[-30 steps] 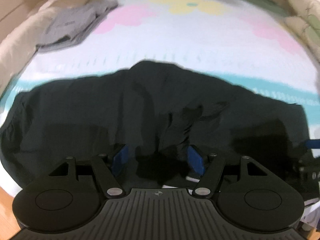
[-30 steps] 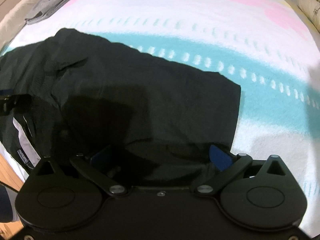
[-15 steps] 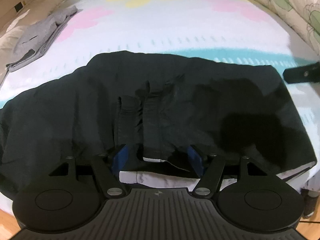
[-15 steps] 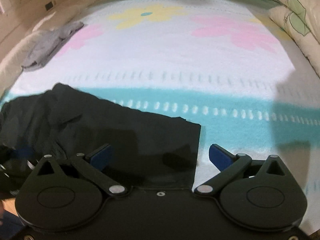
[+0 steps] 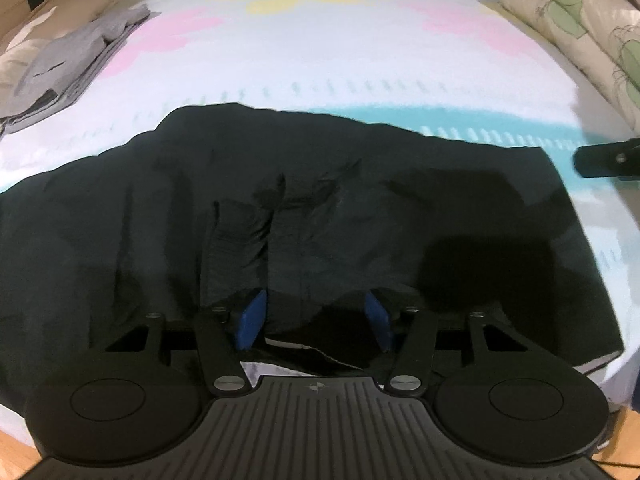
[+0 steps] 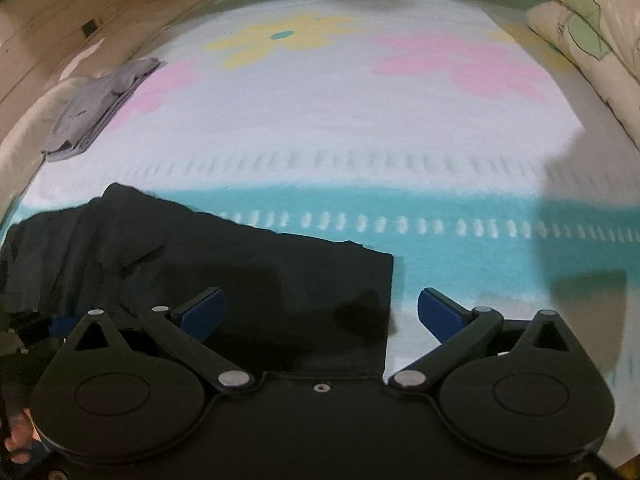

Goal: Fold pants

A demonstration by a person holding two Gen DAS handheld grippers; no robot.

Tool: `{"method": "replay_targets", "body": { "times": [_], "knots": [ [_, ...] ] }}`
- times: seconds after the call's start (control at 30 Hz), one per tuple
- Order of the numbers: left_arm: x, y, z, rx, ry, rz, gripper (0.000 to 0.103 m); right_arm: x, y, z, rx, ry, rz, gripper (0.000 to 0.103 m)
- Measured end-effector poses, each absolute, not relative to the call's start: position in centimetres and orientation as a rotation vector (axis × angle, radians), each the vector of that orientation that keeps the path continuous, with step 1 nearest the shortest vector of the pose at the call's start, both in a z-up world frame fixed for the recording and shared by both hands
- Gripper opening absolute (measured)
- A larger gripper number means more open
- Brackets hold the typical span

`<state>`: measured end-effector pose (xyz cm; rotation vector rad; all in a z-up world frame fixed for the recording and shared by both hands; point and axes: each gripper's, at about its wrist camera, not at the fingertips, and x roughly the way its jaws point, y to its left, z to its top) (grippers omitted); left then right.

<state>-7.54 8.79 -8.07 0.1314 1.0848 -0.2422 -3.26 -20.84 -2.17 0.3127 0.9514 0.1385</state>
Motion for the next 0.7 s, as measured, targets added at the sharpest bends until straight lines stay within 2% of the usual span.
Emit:
{"method": "replay_targets", "body": {
  "times": [0.03, 0.07, 0.1, 0.13, 0.4, 0.6, 0.7],
  "knots": [
    [-7.3, 9.0, -8.2, 0.119, 1.089, -0.234, 0.053, -3.3, -21.0, -2.2, 0.325, 0.953, 0.135, 0.102],
    [-7.2, 9.3, -8.2, 0.099, 1.094, -0.23, 0.047, -3.3, -21.2, -2.3, 0.337, 0.955, 0.135, 0.102],
    [-7.0, 9.5, -8.2, 0.08, 1.093, -0.225, 0.037, -3.2, -21.3, -2.3, 0.348, 0.957, 0.137, 0.102],
    [-7.1, 9.6, -8.0, 0.078, 1.084, -0.21, 0.02, -3.2, -21.4, -2.4, 0.355, 0.959, 0.138, 0.102],
    [-8.6, 11.3, -5.0, 0.079, 0.971, -0.168, 0.02, -3.1, -22.5, -2.4, 0.39, 0.952, 0.105, 0.102],
    [-7.2, 13.2, -7.3, 0.053, 1.1, -0.08, 0.02, -2.6, -23.9, -3.3, 0.461, 0.981, 0.054, 0.102],
    [-6.9, 12.5, -7.6, 0.09, 1.099, -0.086, 0.023, -2.1, -23.7, -4.4, 0.447, 1.021, 0.036, 0.102]
  ]
}}
